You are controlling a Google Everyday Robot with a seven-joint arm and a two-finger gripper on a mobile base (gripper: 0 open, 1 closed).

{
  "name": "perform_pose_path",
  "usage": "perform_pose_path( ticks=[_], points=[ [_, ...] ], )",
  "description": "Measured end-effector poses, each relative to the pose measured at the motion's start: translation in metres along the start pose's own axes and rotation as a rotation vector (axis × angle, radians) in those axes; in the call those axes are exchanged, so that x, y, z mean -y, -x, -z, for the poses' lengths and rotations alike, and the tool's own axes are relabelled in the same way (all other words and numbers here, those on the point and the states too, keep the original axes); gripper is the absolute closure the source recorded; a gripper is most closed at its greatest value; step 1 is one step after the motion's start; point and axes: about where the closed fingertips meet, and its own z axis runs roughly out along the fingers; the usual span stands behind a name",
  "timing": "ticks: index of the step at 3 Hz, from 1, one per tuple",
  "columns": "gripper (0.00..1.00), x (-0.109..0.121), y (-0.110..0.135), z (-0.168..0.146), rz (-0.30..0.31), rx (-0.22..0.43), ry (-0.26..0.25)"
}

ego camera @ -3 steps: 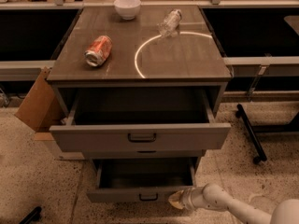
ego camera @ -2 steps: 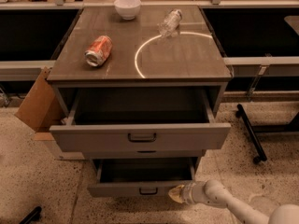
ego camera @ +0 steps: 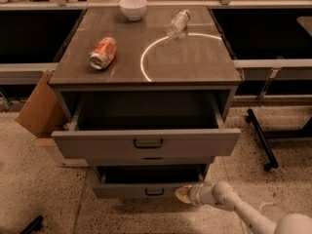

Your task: Close bottom drawer

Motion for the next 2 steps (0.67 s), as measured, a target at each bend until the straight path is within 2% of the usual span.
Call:
perform_pose_path(
  ticks=[1,2],
  points=[
    [1.0,0.014,0.012,-0.006,0.012,0.025,-0.007],
    [1.0,0.028,0.015,-0.015,-0.001,0.041,-0.003]
  ],
)
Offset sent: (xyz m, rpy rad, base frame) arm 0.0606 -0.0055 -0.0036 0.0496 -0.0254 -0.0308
